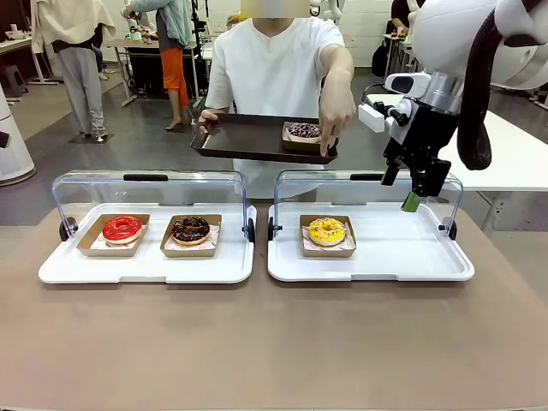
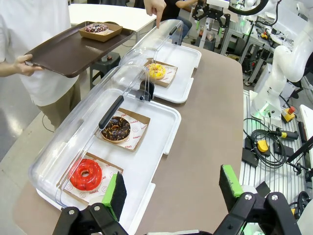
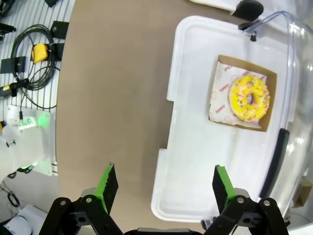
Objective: Provide the desired donut to the person.
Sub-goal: Pick up and lift the Paper togo box containing the Donut pointed at by the person.
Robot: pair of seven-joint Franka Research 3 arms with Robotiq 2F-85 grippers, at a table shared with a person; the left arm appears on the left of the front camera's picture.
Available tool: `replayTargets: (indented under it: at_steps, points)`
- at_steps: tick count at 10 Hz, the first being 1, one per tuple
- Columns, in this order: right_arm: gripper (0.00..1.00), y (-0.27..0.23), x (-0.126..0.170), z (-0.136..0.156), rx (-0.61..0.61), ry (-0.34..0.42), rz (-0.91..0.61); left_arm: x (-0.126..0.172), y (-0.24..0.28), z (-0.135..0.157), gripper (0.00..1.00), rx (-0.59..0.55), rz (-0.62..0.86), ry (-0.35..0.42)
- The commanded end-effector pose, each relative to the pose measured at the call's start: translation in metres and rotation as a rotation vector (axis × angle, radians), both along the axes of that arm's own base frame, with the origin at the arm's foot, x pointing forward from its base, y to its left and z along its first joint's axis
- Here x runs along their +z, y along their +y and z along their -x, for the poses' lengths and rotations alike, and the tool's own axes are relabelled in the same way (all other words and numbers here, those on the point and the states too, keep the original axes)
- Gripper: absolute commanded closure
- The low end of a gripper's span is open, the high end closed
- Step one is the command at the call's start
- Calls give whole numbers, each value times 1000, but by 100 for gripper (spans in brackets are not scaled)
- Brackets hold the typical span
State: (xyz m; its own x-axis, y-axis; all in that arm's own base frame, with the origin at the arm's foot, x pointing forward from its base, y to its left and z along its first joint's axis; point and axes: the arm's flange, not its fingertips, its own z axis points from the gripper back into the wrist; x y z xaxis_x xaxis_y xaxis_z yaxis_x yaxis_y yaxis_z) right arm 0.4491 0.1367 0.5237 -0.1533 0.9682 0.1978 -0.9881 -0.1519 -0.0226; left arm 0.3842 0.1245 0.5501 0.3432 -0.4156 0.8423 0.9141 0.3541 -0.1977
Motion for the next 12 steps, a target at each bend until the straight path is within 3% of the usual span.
replayTargets:
  at_steps: [1,5,7,10,12]
  points:
    - [0,1,-1,1,-6,-25,9,1,0,0,0,-1,14,-8]
    - [0,2,1,0,4,-8,-2,1,0,0,0,-1,14,-8]
    - [0,48,-16,0,-102,58,133,1,0,0,0,-1,14,-8]
    - [0,95,-46,-9,-298,99,170,1,0,0,0,-1,14,-8]
    - [0,106,-67,-16,-169,52,169,1,0,0,0,-1,14,-8]
